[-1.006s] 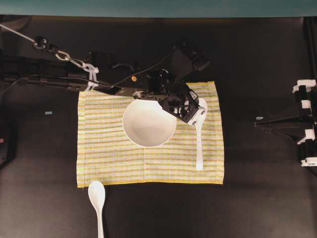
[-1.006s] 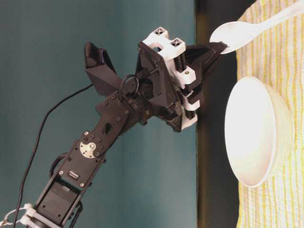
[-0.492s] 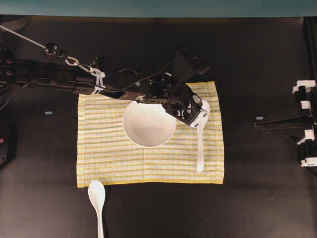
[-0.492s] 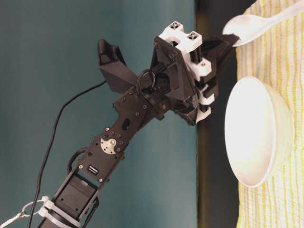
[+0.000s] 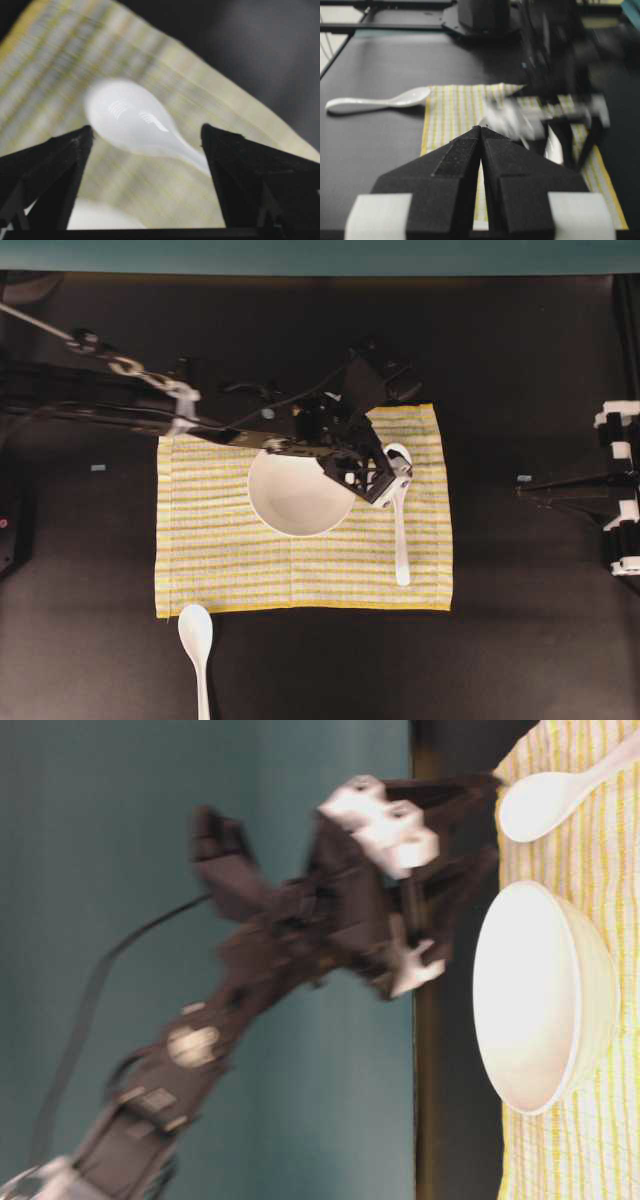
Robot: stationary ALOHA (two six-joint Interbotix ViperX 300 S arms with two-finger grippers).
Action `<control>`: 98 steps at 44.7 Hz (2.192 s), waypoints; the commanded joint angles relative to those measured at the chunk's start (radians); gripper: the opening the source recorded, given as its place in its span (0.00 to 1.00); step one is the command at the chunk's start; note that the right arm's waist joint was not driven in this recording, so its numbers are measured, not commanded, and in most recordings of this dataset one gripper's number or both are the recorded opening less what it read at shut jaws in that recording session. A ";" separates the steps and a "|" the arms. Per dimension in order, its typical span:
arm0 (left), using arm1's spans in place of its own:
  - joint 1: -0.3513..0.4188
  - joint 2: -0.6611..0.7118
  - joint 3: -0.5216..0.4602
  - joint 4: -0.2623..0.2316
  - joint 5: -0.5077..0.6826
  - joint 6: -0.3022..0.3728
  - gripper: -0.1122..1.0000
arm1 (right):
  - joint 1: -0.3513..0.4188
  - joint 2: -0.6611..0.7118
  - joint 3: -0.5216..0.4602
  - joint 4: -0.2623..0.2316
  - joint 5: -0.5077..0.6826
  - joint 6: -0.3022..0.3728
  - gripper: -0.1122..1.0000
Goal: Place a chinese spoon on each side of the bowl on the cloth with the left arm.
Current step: 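Lower the spoon onto the cloth and open the left gripper, then move the left gripper down to the left white spoon, then grasp the left spoon's bowl end with the left gripper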
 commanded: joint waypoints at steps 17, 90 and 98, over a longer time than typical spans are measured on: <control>-0.238 -0.468 0.443 0.003 -0.147 -0.141 0.85 | 0.000 -0.015 0.000 0.003 0.006 0.005 0.11; -0.446 -0.408 0.822 0.003 -0.446 -0.239 0.57 | 0.000 -0.015 0.041 0.017 0.003 0.021 0.11; -0.445 -0.449 0.819 0.003 -0.411 -0.238 0.20 | 0.000 -0.015 0.040 0.017 0.002 0.021 0.11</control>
